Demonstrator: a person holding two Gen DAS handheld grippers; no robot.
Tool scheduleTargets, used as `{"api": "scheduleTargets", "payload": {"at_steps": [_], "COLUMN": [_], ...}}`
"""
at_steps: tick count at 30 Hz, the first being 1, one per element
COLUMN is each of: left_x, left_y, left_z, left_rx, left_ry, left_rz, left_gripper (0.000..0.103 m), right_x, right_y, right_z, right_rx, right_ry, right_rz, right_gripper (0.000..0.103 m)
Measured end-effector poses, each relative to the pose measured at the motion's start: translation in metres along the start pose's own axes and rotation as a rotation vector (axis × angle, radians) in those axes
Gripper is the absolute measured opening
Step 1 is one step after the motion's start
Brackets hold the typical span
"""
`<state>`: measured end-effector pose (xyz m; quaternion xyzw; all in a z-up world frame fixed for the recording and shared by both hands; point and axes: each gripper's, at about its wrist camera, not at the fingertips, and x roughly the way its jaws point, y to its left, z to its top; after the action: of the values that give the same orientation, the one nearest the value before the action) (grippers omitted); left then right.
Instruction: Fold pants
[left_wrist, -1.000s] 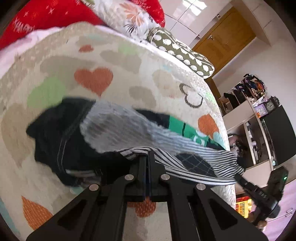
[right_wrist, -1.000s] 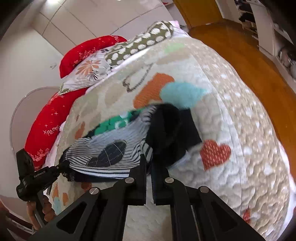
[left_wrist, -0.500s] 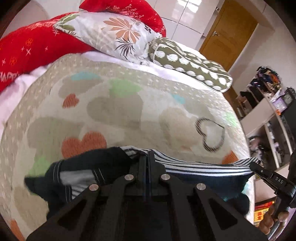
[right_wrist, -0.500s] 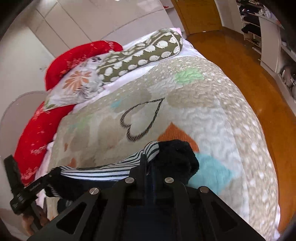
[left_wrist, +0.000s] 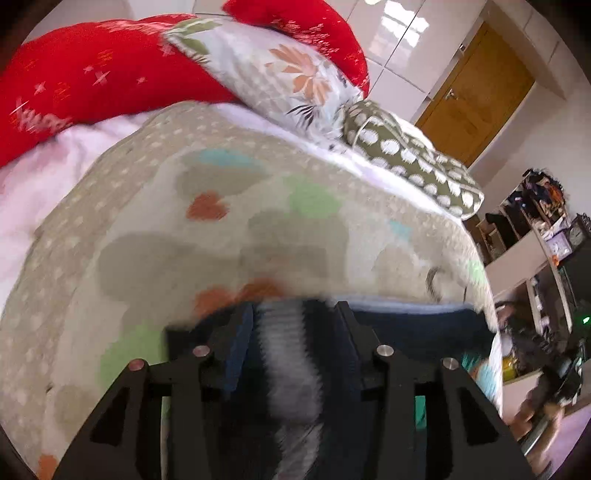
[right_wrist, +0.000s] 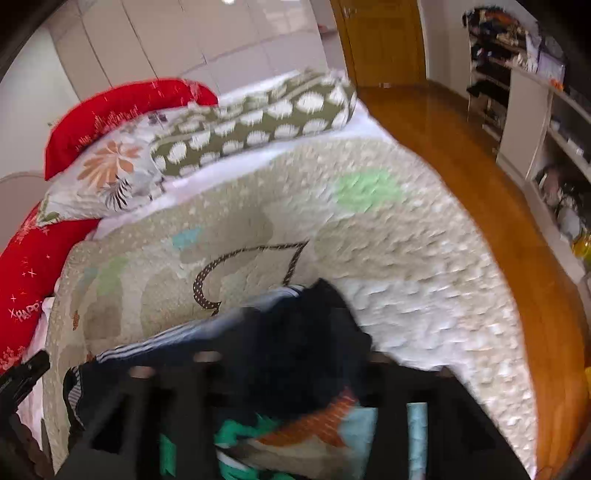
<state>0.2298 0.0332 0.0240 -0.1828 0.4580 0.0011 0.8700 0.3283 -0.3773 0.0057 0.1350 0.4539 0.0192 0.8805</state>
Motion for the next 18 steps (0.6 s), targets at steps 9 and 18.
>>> {"api": "scheduleTargets", "payload": {"at_steps": [9, 18], "left_x": [-0.041, -0.021], "left_y": [0.065, 0.071], "left_z": [-0.102, -0.132], "left_rx": [-0.065, -0.147], "left_ry": [0.067, 0.101], "left_rz": [-0.033, -0.143], "left_gripper": [0.067, 0.081], "right_x": [-0.089, -0.079], "right_y": [-0.081, -0.102], "right_z": [-0.087, -0.177], "right_rx": [0.043, 0.197], "right_ry": [0.006, 0.114], "right_rz": [0.097, 0.214], "right_gripper": [0.060, 0.060]}}
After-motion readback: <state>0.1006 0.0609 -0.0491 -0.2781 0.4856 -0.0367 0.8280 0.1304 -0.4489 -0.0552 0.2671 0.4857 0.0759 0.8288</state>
